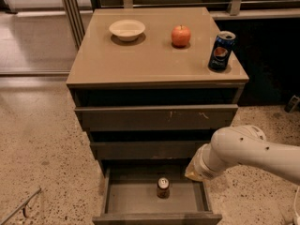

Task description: Pick orange can from bottom drawer and place on counter

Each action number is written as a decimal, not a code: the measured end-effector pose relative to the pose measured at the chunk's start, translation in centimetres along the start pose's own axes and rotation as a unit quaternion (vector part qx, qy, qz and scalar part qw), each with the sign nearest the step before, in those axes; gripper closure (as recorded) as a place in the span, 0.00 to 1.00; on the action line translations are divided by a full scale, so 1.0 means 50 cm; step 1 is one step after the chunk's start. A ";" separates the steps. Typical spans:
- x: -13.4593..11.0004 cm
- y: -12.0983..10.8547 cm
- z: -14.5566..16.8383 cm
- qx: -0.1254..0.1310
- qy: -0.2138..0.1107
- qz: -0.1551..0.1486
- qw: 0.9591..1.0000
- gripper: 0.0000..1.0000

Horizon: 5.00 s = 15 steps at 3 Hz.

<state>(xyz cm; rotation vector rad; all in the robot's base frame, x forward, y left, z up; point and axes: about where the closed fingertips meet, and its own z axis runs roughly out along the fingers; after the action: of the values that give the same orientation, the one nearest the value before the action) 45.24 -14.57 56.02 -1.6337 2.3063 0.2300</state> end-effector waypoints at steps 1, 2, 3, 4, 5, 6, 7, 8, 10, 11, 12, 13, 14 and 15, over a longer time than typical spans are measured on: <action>-0.019 0.026 -0.081 0.096 0.016 -0.042 0.994 0.34; -0.040 0.058 -0.184 0.179 0.030 -0.075 0.980 0.11; -0.064 0.053 -0.247 0.215 0.034 -0.089 0.972 0.00; -0.064 0.053 -0.247 0.216 0.034 -0.089 0.972 0.00; -0.066 0.046 -0.263 0.237 0.029 -0.093 0.967 0.00; -0.055 0.027 -0.342 0.308 0.016 -0.093 0.947 0.00; -0.063 -0.003 -0.477 0.400 -0.013 -0.099 0.911 0.00; -0.037 -0.057 -0.509 0.421 -0.061 -0.058 0.903 0.00; -0.027 -0.076 -0.462 0.398 -0.083 -0.023 0.913 0.00; -0.023 -0.130 -0.379 0.352 -0.120 0.054 0.927 0.00; -0.013 -0.198 -0.286 0.298 -0.141 0.142 0.933 0.00; -0.021 -0.237 -0.272 0.285 -0.155 0.169 0.931 0.00; -0.021 -0.237 -0.272 0.285 -0.155 0.169 0.931 0.00; -0.025 -0.270 -0.327 0.293 -0.149 0.192 0.925 0.00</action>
Offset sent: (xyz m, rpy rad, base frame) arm -0.0562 0.0032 0.2846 -0.4021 -0.7775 0.0182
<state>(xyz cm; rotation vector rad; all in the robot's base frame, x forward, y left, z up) 55.81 -22.97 72.41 -0.7949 2.1468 -0.1192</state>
